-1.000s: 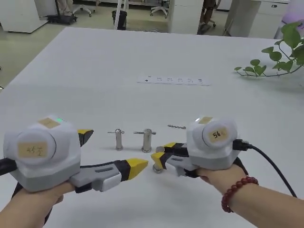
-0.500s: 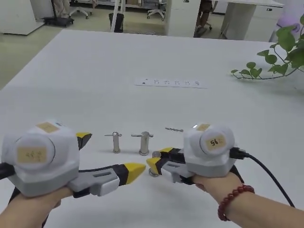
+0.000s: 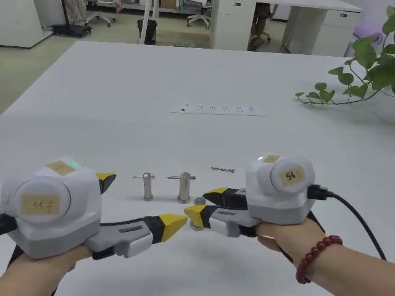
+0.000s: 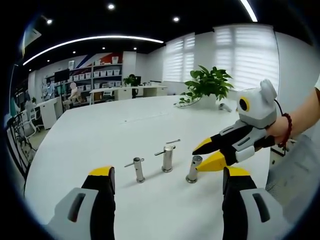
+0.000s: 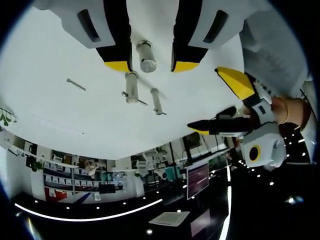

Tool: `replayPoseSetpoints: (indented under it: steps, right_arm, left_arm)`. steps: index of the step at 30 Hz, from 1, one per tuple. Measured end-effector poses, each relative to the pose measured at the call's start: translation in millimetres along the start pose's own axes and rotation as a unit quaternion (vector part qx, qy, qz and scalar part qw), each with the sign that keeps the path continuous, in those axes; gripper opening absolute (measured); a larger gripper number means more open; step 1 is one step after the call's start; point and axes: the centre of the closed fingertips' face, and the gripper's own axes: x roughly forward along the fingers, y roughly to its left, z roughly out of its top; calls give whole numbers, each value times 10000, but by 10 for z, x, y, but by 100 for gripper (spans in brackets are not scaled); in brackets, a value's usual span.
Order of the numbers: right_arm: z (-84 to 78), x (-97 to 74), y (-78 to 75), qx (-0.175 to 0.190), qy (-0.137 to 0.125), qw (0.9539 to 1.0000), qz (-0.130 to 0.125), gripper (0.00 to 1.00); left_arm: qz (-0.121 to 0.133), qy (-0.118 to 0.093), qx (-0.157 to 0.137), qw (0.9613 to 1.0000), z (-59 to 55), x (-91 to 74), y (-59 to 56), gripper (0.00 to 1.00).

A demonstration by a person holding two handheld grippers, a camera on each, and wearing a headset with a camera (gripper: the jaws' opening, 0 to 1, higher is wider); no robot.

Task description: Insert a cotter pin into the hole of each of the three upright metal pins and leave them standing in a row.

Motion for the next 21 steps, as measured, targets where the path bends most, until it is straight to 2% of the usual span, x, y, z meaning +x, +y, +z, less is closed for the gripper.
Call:
replayPoseSetpoints:
  steps: [4, 10, 14, 18, 21]
  right_arm:
    - [60, -64, -15, 125, 8, 9999, 82, 34]
    - [206, -153, -81, 40, -7, 9998, 175, 34]
    - [248, -187, -216, -91, 94, 9998, 153, 34]
    - [243, -186, -419, -298, 265, 9992, 90, 34]
    - [243, -174, -528, -229, 354, 9990, 139, 34]
  left_arm:
    - [-12, -11, 28, 10000, 9, 0, -10, 89]
    - [-10, -23, 31, 10000, 18, 0, -9, 89]
    - [3, -49, 27, 10000, 29, -8, -7, 89]
    - [15, -54, 32, 10000, 30, -15, -6, 88]
    - [13, -57, 26, 10000, 28, -18, -4, 88]
